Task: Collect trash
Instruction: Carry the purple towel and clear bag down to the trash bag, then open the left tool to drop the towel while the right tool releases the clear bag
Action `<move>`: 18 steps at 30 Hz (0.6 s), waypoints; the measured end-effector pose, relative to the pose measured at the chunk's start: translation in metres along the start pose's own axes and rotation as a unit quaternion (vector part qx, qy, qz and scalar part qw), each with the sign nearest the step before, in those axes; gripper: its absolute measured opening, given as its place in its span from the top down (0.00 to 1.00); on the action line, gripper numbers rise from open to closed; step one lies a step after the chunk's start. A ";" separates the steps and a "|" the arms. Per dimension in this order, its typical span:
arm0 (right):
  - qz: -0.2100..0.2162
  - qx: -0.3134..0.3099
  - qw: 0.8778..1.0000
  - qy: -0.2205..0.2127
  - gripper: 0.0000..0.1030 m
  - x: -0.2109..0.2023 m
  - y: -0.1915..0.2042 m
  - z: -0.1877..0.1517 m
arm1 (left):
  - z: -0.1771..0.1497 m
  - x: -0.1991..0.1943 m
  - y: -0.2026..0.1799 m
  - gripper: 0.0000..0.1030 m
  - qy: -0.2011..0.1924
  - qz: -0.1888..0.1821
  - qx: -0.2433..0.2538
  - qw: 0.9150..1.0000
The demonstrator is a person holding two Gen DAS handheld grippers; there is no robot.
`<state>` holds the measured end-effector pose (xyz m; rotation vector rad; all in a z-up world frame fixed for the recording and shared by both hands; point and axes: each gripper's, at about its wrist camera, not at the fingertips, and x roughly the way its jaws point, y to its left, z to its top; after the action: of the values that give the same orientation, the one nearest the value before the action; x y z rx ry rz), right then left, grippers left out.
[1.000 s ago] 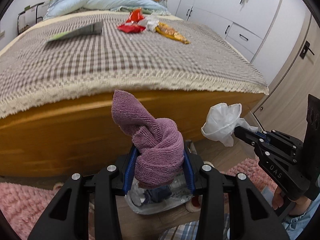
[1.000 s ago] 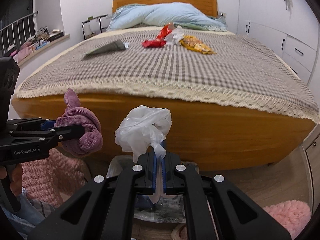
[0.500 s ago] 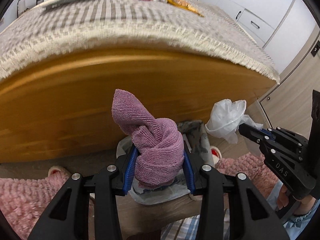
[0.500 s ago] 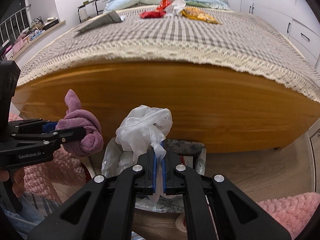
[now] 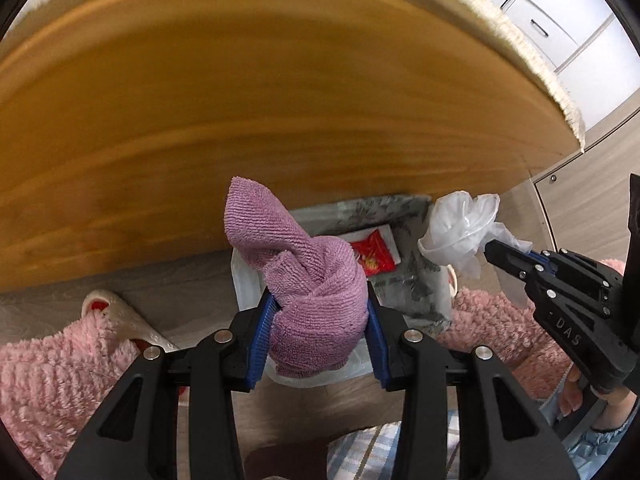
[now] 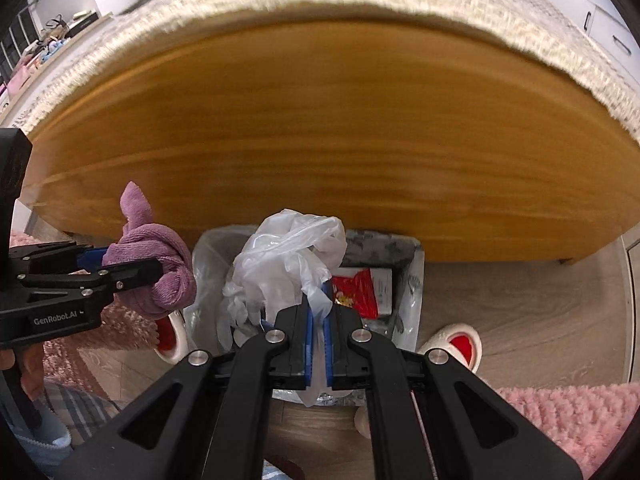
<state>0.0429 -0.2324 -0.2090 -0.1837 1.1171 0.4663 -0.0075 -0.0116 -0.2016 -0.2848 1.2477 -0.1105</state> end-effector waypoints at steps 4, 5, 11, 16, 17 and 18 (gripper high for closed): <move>0.001 0.010 1.000 0.020 0.96 0.011 -0.007 -0.002 | -0.003 0.015 0.008 0.62 0.021 -0.001 -0.011 1.000; 0.001 0.013 1.000 0.025 0.96 0.015 -0.006 0.001 | -0.004 0.019 0.006 0.62 0.028 -0.001 -0.012 1.000; -0.001 0.032 0.997 0.065 0.96 0.035 -0.015 0.001 | -0.007 0.040 0.009 0.62 0.058 -0.009 -0.028 0.998; -0.004 0.049 0.993 0.104 0.96 0.058 -0.021 0.000 | -0.003 0.058 0.009 0.62 0.069 -0.017 -0.039 0.997; -0.005 0.052 0.993 0.107 0.96 0.062 -0.022 0.001 | -0.002 0.061 0.010 0.62 0.071 -0.019 -0.043 0.996; -0.008 0.053 0.993 0.108 0.96 0.065 -0.020 0.000 | -0.001 0.064 0.011 0.62 0.072 -0.022 -0.048 0.996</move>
<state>0.0749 -0.2322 -0.2691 -0.1529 1.3488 0.3781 0.0113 -0.0163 -0.2637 -0.3927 1.3926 -0.1110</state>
